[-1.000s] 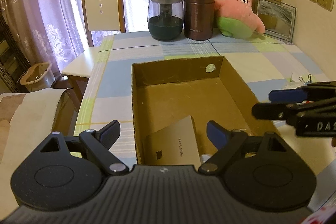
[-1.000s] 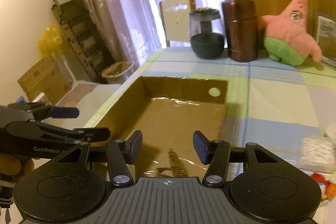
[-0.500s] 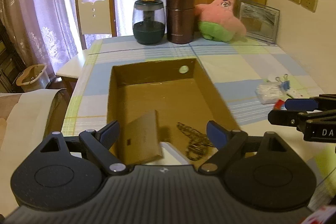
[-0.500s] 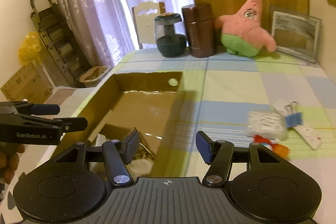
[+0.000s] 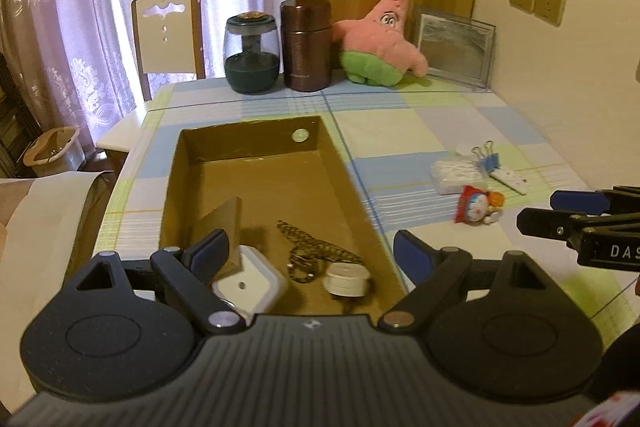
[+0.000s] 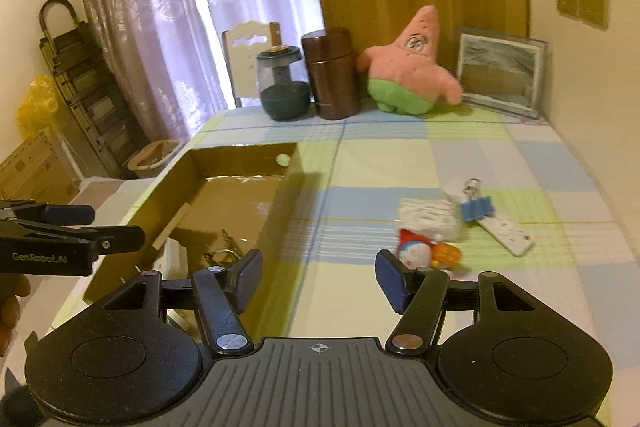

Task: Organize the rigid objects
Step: 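Move the left tool to the red Doraemon figure while the right tool approaches the white remote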

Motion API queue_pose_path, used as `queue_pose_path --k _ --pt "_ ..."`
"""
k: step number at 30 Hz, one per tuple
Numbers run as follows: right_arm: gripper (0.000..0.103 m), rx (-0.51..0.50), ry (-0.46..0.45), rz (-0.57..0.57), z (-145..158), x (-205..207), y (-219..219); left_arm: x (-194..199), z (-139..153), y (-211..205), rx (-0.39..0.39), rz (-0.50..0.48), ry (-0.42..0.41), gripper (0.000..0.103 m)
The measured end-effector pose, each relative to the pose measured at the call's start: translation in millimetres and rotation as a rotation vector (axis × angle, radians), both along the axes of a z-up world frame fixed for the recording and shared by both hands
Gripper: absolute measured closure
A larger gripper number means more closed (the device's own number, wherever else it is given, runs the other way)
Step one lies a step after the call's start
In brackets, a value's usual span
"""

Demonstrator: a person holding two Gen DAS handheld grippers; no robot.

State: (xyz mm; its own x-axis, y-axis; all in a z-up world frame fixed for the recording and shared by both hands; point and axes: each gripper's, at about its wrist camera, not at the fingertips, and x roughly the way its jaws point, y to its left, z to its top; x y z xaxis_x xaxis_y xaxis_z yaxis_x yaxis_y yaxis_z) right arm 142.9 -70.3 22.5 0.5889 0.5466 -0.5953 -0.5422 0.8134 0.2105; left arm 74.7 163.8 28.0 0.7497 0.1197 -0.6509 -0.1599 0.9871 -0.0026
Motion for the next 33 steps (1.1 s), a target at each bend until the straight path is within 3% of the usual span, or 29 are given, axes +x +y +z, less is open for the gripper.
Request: queue_pose_path --k 19,33 --pt "0.043 -0.016 0.012 -0.216 2 -10 -123 5 0 -88 -0.018 -0.115 -0.011 0.016" --pt "0.043 -0.011 0.022 -0.267 -3 6 -161 32 -16 -134 -0.018 -0.159 0.01 0.014"
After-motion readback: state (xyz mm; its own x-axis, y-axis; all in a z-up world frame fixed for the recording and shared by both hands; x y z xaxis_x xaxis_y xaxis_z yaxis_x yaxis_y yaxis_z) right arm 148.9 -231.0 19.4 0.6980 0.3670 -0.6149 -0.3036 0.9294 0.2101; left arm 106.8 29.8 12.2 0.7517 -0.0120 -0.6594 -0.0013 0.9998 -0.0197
